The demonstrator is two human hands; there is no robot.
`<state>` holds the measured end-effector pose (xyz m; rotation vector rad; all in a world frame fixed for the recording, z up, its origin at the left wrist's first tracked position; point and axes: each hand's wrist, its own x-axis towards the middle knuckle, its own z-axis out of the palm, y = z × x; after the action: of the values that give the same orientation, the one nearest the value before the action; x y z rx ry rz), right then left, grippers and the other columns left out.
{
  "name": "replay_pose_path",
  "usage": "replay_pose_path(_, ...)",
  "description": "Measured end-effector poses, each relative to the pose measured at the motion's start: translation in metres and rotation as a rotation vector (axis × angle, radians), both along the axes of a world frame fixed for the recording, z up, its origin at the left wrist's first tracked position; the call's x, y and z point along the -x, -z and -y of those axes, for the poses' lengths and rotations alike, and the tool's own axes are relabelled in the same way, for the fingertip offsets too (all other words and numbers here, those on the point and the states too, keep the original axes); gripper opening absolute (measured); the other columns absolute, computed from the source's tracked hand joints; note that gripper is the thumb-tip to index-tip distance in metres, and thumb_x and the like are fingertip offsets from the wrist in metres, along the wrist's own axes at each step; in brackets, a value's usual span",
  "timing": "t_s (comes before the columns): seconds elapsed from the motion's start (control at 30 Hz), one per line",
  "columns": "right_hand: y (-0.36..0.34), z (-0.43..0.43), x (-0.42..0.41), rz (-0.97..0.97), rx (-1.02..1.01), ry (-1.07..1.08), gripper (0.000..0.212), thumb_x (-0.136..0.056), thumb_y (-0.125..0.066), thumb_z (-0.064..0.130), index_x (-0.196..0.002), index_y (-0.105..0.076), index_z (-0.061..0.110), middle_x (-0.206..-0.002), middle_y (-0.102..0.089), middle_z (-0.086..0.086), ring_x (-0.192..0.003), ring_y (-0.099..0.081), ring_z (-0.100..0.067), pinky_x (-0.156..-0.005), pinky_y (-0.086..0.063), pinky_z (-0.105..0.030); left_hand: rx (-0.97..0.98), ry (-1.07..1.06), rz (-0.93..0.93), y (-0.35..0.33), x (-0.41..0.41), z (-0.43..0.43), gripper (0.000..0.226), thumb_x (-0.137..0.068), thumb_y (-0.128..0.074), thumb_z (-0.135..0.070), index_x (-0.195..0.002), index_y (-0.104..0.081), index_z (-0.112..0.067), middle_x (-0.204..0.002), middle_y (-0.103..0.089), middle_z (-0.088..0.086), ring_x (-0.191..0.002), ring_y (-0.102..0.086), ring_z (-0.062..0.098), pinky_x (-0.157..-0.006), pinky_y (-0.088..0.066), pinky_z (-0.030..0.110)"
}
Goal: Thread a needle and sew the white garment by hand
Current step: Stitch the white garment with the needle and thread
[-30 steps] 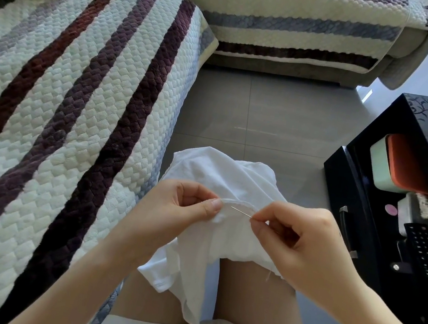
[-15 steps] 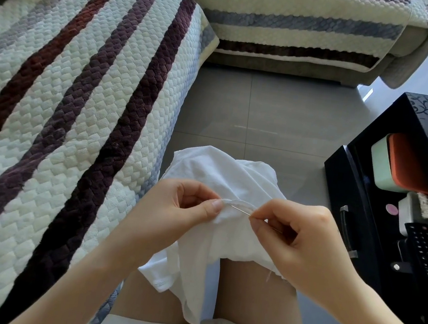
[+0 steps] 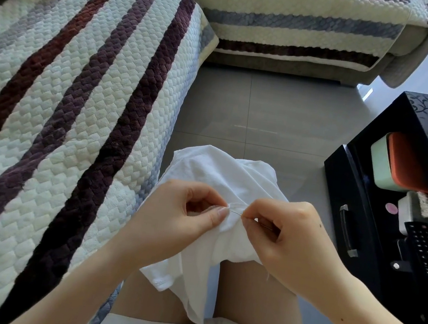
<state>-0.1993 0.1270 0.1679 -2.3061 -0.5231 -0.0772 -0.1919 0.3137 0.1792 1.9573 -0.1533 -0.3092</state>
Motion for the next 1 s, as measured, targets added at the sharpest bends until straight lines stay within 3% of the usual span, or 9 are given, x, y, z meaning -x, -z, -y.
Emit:
replay_pose_path(0.23, -0.002, 0.0, 0.0, -0.04, -0.016, 0.003, 0.014, -0.076, -0.057, 0.008, -0.065, -0.064, 0.012, -0.042, -0.03, 0.015, -0.041, -0.034, -0.006, -0.045, -0.025, -0.009, 0.05, -0.001, -0.055, -0.002, 0.0, 0.002, 0.008, -0.083, -0.069, -0.014, -0.08, -0.074, -0.02, -0.075, -0.072, -0.006, -0.071, -0.066, 0.002, -0.066, -0.049, 0.013)
replay_pose_path(0.37, -0.004, 0.005, 0.0, -0.155, -0.168, 0.024, 0.015, -0.076, -0.058, 0.01, -0.065, -0.066, 0.014, -0.045, -0.038, -0.003, -0.043, -0.029, -0.013, -0.044, -0.025, -0.021, 0.106, -0.052, -0.141, -0.002, -0.001, -0.001, 0.007, -0.083, -0.069, -0.017, -0.08, -0.074, -0.016, -0.076, -0.073, 0.001, -0.069, -0.065, 0.005, -0.065, -0.049, 0.014)
replay_pose_path(0.5, -0.007, 0.008, -0.003, -0.298, -0.326, 0.015, 0.016, -0.079, -0.066, 0.006, -0.065, -0.068, 0.012, -0.048, -0.04, -0.013, -0.046, -0.029, -0.008, -0.047, -0.026, -0.019, 0.127, -0.076, -0.194, 0.0, -0.001, -0.001, 0.007, -0.083, -0.069, -0.019, -0.08, -0.074, -0.015, -0.076, -0.073, 0.002, -0.07, -0.065, 0.004, -0.066, -0.049, 0.014)
replay_pose_path(0.57, -0.008, 0.011, -0.005, -0.36, -0.377, 0.012, 0.019, -0.081, -0.068, -0.003, -0.066, -0.07, 0.009, -0.051, -0.043, -0.021, -0.047, -0.033, -0.015, -0.049, -0.03, -0.021, 0.137, -0.072, -0.213, 0.001, -0.001, -0.001, 0.008, -0.084, -0.069, -0.019, -0.081, -0.074, -0.014, -0.078, -0.073, 0.003, -0.071, -0.066, 0.005, -0.067, -0.05, 0.015)
replay_pose_path(0.67, -0.01, 0.013, -0.006, -0.439, -0.432, -0.001, 0.011, -0.079, -0.07, 0.008, -0.068, -0.071, 0.01, -0.058, -0.046, -0.03, -0.051, -0.036, -0.029, -0.055, -0.034, -0.03, 0.165, -0.067, -0.24, 0.0, -0.002, -0.001, 0.008, -0.084, -0.068, -0.017, -0.08, -0.074, -0.014, -0.077, -0.073, 0.002, -0.071, -0.065, 0.004, -0.066, -0.049, 0.013)
replay_pose_path(0.73, -0.01, 0.014, -0.008, -0.485, -0.485, -0.002, 0.009, -0.078, -0.071, 0.006, -0.07, -0.071, 0.006, -0.051, -0.044, -0.02, -0.049, -0.036, -0.024, -0.053, -0.035, -0.02, 0.177, -0.061, -0.251, 0.0, -0.002, 0.0, 0.008, -0.084, -0.068, -0.016, -0.08, -0.074, -0.013, -0.076, -0.073, 0.001, -0.071, -0.064, 0.003, -0.065, -0.048, 0.011)
replay_pose_path(0.77, -0.009, 0.015, -0.009, -0.517, -0.521, 0.004, 0.009, -0.08, -0.071, -0.001, -0.071, -0.07, 0.0, -0.047, -0.043, -0.01, -0.045, -0.037, -0.011, -0.051, -0.034, -0.013, 0.186, -0.057, -0.257, 0.0, -0.003, 0.0, 0.008, -0.085, -0.067, -0.015, -0.08, -0.074, -0.013, -0.075, -0.072, 0.0, -0.07, -0.063, 0.003, -0.065, -0.047, 0.011)
replay_pose_path(0.83, -0.008, 0.017, -0.011, -0.596, -0.584, 0.014, 0.008, -0.079, -0.066, -0.011, -0.071, -0.067, -0.008, -0.043, -0.043, 0.005, -0.041, -0.037, -0.002, -0.047, -0.032, -0.007, 0.207, -0.051, -0.275, 0.0, -0.003, 0.0, 0.009, -0.085, -0.066, -0.014, -0.079, -0.073, -0.014, -0.073, -0.071, -0.003, -0.07, -0.062, 0.001, -0.065, -0.047, 0.01)
replay_pose_path(1.0, -0.005, 0.017, -0.016, -0.727, -0.64, -0.009, 0.011, -0.067, -0.071, 0.009, -0.067, -0.067, -0.002, -0.051, -0.036, -0.004, -0.046, -0.029, -0.008, -0.044, -0.024, -0.015, 0.266, -0.022, -0.322, -0.001, -0.004, -0.002, 0.012, -0.078, -0.067, -0.024, -0.08, -0.073, -0.013, -0.074, -0.07, -0.003, -0.07, -0.062, 0.002, -0.064, -0.047, 0.01)
